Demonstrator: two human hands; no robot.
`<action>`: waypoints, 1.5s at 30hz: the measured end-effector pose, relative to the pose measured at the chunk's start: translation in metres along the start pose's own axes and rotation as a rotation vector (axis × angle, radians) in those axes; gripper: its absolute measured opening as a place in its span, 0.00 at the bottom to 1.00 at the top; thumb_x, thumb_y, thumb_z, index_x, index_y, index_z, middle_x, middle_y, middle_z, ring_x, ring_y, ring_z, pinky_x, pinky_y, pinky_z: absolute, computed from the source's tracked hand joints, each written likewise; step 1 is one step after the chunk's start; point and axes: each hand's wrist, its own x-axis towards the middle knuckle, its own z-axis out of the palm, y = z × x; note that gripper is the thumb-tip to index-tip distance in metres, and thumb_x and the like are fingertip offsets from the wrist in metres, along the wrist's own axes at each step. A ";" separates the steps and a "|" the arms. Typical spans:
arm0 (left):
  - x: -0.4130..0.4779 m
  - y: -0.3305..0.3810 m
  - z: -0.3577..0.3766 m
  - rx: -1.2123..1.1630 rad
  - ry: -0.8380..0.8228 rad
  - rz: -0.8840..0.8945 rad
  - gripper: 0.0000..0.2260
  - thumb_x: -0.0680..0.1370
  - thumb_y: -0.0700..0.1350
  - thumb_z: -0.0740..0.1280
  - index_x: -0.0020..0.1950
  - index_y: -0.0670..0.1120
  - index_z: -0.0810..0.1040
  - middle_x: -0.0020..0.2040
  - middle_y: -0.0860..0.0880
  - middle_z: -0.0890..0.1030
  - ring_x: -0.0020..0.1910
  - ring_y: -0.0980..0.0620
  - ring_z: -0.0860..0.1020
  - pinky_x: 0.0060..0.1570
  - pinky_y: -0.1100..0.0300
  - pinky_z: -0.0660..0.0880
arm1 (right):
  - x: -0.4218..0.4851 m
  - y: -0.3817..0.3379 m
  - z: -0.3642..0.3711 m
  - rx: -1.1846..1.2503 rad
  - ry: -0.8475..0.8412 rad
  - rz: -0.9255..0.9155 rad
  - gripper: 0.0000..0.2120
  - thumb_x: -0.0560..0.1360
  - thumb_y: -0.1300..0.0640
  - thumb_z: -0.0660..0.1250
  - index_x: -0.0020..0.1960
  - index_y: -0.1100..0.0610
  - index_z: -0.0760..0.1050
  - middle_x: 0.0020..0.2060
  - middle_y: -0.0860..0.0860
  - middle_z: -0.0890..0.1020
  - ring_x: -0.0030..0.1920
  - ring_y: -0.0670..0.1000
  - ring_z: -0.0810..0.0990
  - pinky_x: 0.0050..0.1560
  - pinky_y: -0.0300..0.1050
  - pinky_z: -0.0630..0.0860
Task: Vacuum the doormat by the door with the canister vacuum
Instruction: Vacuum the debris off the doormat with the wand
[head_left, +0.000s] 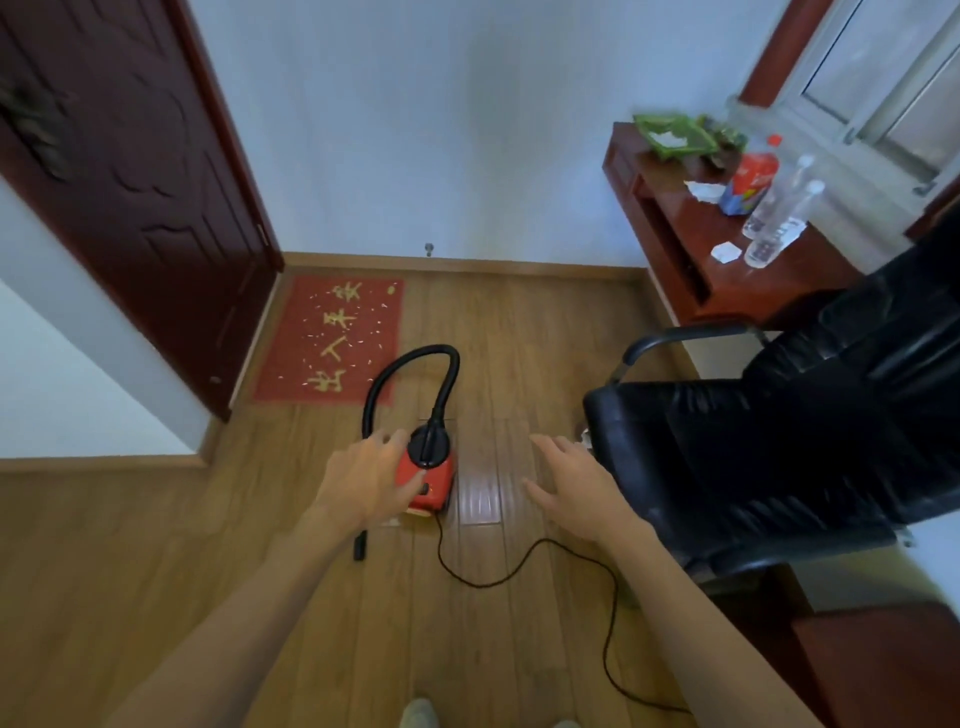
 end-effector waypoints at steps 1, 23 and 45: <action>-0.002 -0.009 -0.001 0.001 -0.003 -0.005 0.24 0.78 0.62 0.61 0.69 0.50 0.70 0.62 0.51 0.78 0.51 0.50 0.81 0.36 0.59 0.70 | 0.005 -0.010 0.004 -0.001 0.000 -0.014 0.29 0.79 0.46 0.64 0.77 0.52 0.60 0.66 0.50 0.73 0.64 0.50 0.72 0.60 0.45 0.74; 0.056 -0.139 0.005 0.008 0.006 -0.208 0.26 0.78 0.64 0.60 0.69 0.49 0.69 0.62 0.49 0.78 0.53 0.48 0.81 0.49 0.50 0.80 | 0.163 -0.078 0.047 -0.002 -0.151 -0.191 0.29 0.79 0.45 0.64 0.76 0.51 0.60 0.66 0.50 0.73 0.66 0.53 0.71 0.61 0.46 0.72; 0.180 -0.217 0.000 0.030 -0.069 -0.277 0.25 0.79 0.63 0.59 0.69 0.48 0.70 0.56 0.49 0.80 0.47 0.52 0.80 0.43 0.57 0.81 | 0.335 -0.100 0.064 -0.017 -0.293 -0.297 0.26 0.80 0.45 0.63 0.74 0.54 0.63 0.58 0.51 0.75 0.61 0.54 0.72 0.55 0.45 0.72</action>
